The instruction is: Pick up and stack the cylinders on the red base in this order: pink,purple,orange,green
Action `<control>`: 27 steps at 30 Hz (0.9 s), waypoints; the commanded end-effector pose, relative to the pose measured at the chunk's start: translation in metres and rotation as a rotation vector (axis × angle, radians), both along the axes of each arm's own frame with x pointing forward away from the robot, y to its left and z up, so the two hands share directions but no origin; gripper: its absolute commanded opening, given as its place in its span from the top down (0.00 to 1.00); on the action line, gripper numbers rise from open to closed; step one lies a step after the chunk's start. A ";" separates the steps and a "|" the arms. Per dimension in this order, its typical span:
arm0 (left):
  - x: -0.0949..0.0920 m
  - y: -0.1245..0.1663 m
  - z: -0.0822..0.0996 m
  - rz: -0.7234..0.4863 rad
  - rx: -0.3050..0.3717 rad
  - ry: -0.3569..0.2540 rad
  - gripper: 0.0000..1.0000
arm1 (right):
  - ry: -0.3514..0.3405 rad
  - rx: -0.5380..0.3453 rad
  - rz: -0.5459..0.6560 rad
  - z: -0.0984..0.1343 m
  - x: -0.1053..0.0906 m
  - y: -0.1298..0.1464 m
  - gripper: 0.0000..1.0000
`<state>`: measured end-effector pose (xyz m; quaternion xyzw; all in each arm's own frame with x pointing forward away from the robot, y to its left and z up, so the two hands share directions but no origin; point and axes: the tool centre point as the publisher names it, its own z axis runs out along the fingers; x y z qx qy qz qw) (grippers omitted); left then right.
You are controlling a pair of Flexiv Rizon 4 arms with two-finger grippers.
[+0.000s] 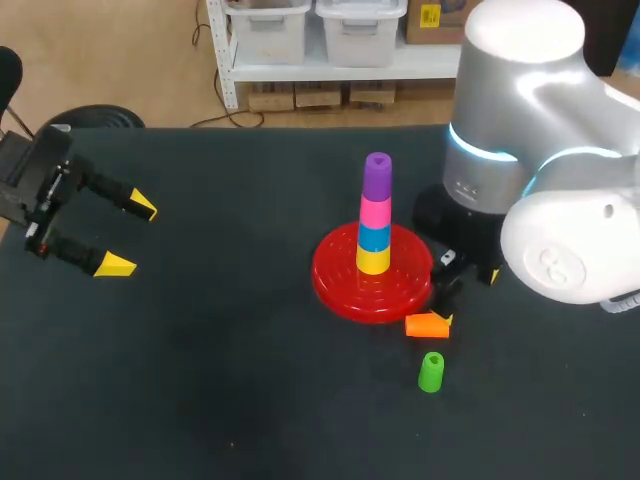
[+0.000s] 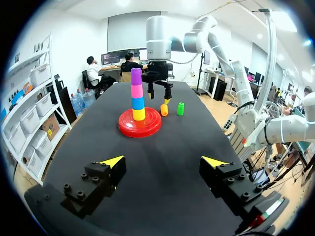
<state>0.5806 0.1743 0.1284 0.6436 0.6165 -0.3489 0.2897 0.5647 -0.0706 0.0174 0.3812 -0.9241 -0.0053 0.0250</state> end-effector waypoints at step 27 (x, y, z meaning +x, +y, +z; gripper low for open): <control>0.000 0.000 -0.001 -0.001 -0.002 -0.002 0.00 | -0.005 -0.126 -0.021 -0.007 -0.011 -0.009 0.00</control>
